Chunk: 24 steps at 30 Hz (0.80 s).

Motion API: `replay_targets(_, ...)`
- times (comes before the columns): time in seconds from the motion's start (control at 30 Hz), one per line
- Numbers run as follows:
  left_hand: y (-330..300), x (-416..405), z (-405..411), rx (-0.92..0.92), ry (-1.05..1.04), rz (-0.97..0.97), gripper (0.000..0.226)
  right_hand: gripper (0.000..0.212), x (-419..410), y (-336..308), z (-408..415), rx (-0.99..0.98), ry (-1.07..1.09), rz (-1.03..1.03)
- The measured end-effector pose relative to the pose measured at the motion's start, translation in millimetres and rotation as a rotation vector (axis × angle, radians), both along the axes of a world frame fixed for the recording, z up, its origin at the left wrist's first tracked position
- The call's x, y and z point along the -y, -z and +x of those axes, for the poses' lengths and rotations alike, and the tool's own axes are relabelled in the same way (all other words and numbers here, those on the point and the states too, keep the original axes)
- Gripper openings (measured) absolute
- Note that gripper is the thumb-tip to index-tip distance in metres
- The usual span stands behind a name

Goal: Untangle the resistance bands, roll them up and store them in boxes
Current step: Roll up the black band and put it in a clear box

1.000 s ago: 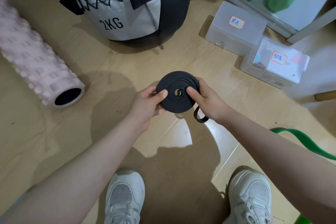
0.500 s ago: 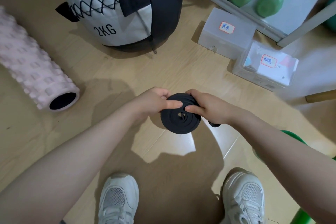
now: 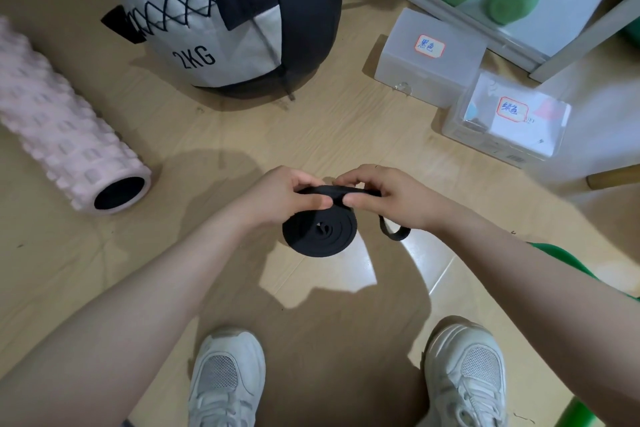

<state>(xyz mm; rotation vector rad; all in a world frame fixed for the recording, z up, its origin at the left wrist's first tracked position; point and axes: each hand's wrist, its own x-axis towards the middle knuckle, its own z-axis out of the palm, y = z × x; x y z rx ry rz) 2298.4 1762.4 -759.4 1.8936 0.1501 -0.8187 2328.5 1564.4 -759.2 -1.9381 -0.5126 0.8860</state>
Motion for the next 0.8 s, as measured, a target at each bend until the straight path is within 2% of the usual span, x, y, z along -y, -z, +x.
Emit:
replay_targets(0.23, 0.9, -5.4, -2.3, 0.004, 0.080, 0.070, 0.007, 0.017, -3.3, 5.8, 13.8, -0.120, -0.040, -0.077)
replay_targets(0.33, 4.9, -7.2, -5.0, 0.013, -0.059, -0.002, 0.010, 0.014, -10.8, 10.2, 10.5, -0.057, 0.035, -0.109)
replay_targets(0.4, 5.7, -7.2, -7.4, 0.003, -0.197, -0.100, 0.014, 0.012, -16.0, 11.8, 2.5, -0.079, 0.164, -0.029)
replay_targets(0.5, 6.0, -7.6, -9.7, -0.022, -0.295, -0.206, 0.014, 0.014, -18.4, 15.1, -7.9, -0.150, 0.287, 0.100)
replay_targets(0.7, 4.7, -6.5, -10.6, -0.010, -0.459, -0.242, 0.011, 0.021, -20.3, 17.9, -16.4, -0.217, 0.329, 0.190)
replay_targets(0.8, 5.9, -8.3, -10.2, -0.014, -0.486, -0.245, 0.012, 0.021, -19.0, 21.6, -20.1, -0.149, 0.308, 0.210)
